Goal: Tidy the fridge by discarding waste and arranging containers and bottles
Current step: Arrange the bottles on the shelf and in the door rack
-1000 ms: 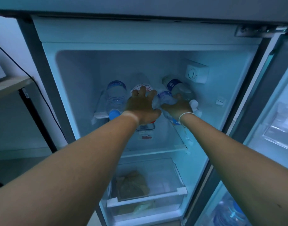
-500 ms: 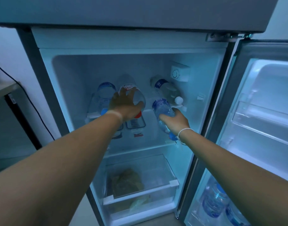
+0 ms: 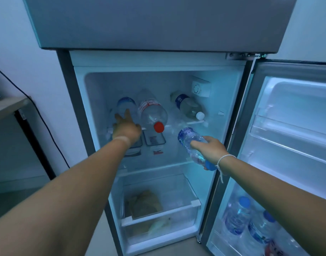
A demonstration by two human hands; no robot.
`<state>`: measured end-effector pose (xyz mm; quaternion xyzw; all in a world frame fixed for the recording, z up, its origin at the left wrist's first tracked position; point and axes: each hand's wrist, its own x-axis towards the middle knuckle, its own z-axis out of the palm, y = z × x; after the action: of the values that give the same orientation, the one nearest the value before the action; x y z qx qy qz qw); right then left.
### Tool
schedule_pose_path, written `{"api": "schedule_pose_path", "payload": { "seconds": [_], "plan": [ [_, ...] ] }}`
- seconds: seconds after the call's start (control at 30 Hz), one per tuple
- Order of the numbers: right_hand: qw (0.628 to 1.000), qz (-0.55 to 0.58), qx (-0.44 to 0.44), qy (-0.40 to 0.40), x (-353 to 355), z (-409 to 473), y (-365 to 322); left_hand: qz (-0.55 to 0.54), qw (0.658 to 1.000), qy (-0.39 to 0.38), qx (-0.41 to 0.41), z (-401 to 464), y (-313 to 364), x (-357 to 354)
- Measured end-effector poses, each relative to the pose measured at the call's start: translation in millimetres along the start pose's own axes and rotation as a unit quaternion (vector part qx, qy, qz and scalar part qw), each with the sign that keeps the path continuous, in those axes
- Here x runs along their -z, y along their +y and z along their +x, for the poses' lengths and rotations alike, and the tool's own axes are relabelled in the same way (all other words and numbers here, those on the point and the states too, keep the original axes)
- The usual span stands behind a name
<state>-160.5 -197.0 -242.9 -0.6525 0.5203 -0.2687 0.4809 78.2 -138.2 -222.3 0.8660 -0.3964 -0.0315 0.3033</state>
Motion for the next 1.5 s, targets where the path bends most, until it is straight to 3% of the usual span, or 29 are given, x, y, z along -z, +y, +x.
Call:
{"api": "schedule_pose_path", "payload": {
  "seconds": [0.17, 0.53, 1.03, 1.33, 1.5],
  "plan": [
    [0.999, 0.021, -0.037, -0.029, -0.9, -4.0, 6.1, -0.098, 0.994, -0.001, 0.045, 3.9, -4.1, 0.4],
    [0.998, 0.017, -0.056, -0.028, -0.3, 12.2, 17.8, -0.223, 0.975, 0.012, 0.004, 3.7, 18.9, -25.6],
    [0.997, 0.010, -0.076, -0.022, 26.4, -4.3, 32.4, -0.157, 0.986, -0.012, -0.047, -0.4, 62.3, -54.4],
    [0.995, 0.008, -0.100, -0.027, 45.4, -52.4, 30.0, -0.025, 0.992, -0.058, -0.107, -27.4, 71.8, -40.2],
    [0.993, -0.067, -0.096, -0.034, 63.8, -84.8, 34.3, -0.016, 0.990, -0.071, -0.118, -69.8, 78.4, -44.5]
  ]
}}
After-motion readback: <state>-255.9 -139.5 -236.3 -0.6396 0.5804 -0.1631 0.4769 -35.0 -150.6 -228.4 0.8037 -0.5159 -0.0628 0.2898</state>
